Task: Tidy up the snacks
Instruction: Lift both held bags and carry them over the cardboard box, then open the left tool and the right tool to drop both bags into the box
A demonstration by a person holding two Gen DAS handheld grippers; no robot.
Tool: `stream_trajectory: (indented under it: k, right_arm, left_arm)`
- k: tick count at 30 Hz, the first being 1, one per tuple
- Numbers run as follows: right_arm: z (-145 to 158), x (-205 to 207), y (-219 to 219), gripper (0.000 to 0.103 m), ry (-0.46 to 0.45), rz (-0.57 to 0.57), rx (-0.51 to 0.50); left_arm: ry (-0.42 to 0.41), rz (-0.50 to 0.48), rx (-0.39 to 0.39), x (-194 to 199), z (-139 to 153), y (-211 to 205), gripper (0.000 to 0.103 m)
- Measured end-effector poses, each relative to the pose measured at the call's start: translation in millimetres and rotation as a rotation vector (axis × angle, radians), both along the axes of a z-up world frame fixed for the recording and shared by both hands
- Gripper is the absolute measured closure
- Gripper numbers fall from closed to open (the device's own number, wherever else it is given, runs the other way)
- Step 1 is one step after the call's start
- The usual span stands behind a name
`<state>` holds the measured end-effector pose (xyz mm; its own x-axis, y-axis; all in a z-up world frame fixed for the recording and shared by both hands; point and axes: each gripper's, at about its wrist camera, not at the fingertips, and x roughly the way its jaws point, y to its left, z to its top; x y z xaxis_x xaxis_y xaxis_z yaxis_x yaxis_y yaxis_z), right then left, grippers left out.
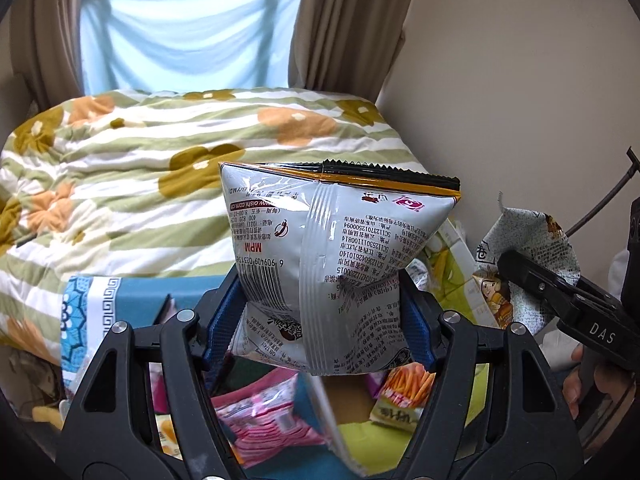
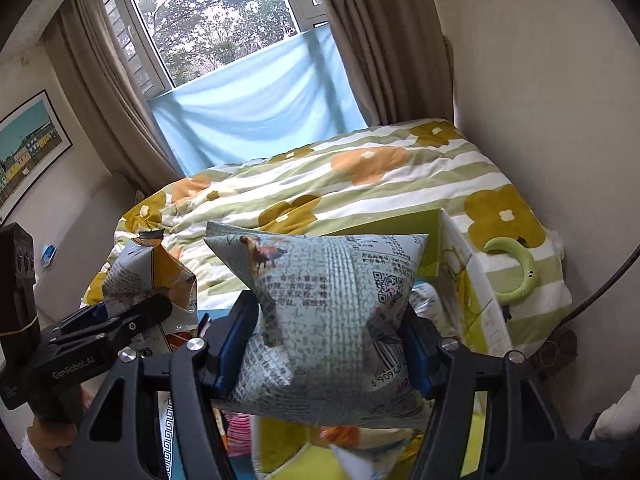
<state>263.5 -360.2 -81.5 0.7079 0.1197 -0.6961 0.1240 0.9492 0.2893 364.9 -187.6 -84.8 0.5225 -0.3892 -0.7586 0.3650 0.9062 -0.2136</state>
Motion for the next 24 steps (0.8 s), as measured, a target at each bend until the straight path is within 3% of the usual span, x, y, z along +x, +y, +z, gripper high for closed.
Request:
stream_trajectory:
  k: [6, 10, 11, 13, 19, 24]
  right_arm:
    - [-11.1, 21.1, -56.1, 0.041, 0.041, 0.017, 0.015]
    - [-22.2, 34.9, -78.3, 0.041, 0.076, 0.046, 0.024]
    - [-25.5, 37.8, -81.7, 0.041, 0.084, 0.054, 0.027]
    - [-32.7, 41.8, -86.6, 0.041, 0.099, 0.069, 0.037]
    - [-48.2, 47.8, -93.1, 0.041, 0.127, 0.102, 0.077]
    - [-57.6, 61.7, -87.0, 0.041, 0.173, 0.146, 0.068]
  left_arm:
    - [0.042, 0.031, 0.077, 25.7, -27.8, -70.1, 0.036]
    - [0.095, 0.074, 0.074, 40.0, -51.0, -87.8, 0.03]
    - [0.114, 0.089, 0.071, 41.7, -56.6, -89.9, 0.027]
    - [0.146, 0.121, 0.074, 46.3, -68.2, -88.0, 0.007]
    - [0.145, 0.161, 0.133, 36.3, -71.9, -77.2, 0.006]
    - [0.149, 0.197, 0.099, 19.8, -68.8, -57.7, 0.006]
